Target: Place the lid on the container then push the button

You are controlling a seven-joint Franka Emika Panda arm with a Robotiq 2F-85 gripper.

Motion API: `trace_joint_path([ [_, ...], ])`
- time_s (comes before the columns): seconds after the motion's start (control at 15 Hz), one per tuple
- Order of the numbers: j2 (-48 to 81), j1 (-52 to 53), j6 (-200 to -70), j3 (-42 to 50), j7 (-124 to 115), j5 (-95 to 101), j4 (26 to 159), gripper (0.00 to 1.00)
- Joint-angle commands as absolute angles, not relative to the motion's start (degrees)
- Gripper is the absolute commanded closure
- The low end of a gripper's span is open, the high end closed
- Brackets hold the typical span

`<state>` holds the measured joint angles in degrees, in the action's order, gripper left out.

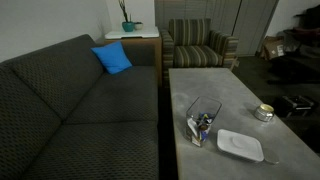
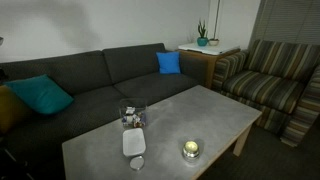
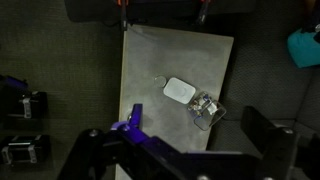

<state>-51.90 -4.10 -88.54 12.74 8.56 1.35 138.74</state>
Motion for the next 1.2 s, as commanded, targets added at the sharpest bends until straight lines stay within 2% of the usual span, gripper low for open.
trace_joint_path([
  [0.0, -51.7, -4.7, -88.4, 12.4, 9.0, 1.0, 138.6, 0.00],
  [0.33, -45.4, -2.5, -91.9, 12.9, 12.2, 1.4, 137.6, 0.00],
  [0.6, -37.4, -0.2, -99.9, 12.6, 15.5, 1.1, 137.0, 0.00],
  [0.93, -24.1, 3.7, -112.4, 12.6, 21.7, -2.8, 135.5, 0.00],
  [1.13, -15.0, 6.3, -115.2, 12.4, 28.4, -8.0, 133.1, 0.00],
])
